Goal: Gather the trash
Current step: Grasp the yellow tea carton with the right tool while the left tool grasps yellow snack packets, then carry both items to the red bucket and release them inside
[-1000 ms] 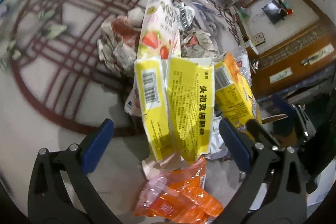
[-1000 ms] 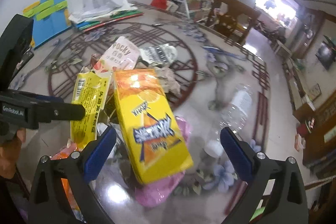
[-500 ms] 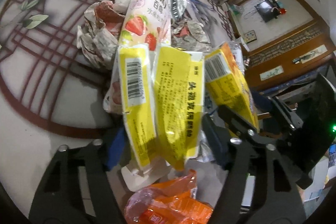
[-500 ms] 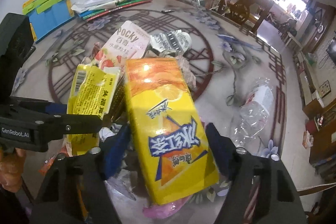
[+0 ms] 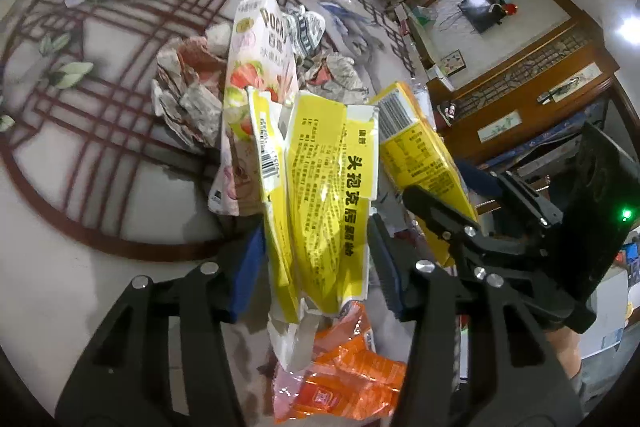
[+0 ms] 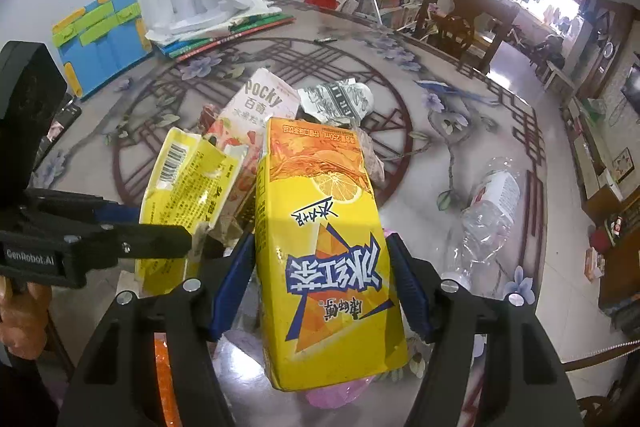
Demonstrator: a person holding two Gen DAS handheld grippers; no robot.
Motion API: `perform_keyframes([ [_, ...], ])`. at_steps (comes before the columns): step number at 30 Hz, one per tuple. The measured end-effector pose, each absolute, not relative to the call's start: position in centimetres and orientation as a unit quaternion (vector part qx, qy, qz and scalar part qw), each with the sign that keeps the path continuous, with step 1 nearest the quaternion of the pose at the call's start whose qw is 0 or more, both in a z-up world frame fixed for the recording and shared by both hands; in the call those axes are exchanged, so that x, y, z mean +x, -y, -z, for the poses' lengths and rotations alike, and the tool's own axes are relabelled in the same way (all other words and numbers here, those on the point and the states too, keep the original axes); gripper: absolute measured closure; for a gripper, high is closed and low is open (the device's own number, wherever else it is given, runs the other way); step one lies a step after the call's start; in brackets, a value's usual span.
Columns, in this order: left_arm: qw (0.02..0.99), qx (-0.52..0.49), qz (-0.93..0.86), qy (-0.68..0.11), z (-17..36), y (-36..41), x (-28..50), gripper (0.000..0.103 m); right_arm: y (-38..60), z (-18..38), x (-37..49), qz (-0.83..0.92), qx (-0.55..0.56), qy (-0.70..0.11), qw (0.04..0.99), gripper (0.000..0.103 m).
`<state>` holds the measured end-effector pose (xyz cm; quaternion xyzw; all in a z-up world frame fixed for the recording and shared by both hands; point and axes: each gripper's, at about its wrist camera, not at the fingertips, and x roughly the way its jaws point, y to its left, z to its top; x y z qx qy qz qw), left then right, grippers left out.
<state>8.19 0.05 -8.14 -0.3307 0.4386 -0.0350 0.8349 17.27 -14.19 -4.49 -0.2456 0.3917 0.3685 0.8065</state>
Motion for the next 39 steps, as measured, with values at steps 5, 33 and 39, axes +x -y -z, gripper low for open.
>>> perform_keyframes([
  [5, 0.847, -0.316, 0.035, -0.426, 6.4, -0.3, 7.6, 0.054, 15.0, 3.2, 16.5, -0.365, -0.229, -0.376, 0.820, 0.039],
  [33, 0.908, -0.190, 0.050, -0.371, -1.6, 3.7, 6.7, 0.054, 21.2, -1.8, 12.1, -0.321, -0.159, -0.309, 0.881, 0.040],
  [39, 0.907, -0.168, 0.084, -0.376, -2.0, 6.9, 8.1, 0.054, 24.8, -2.5, 11.9, -0.280, -0.136, -0.301, 0.901, 0.040],
])
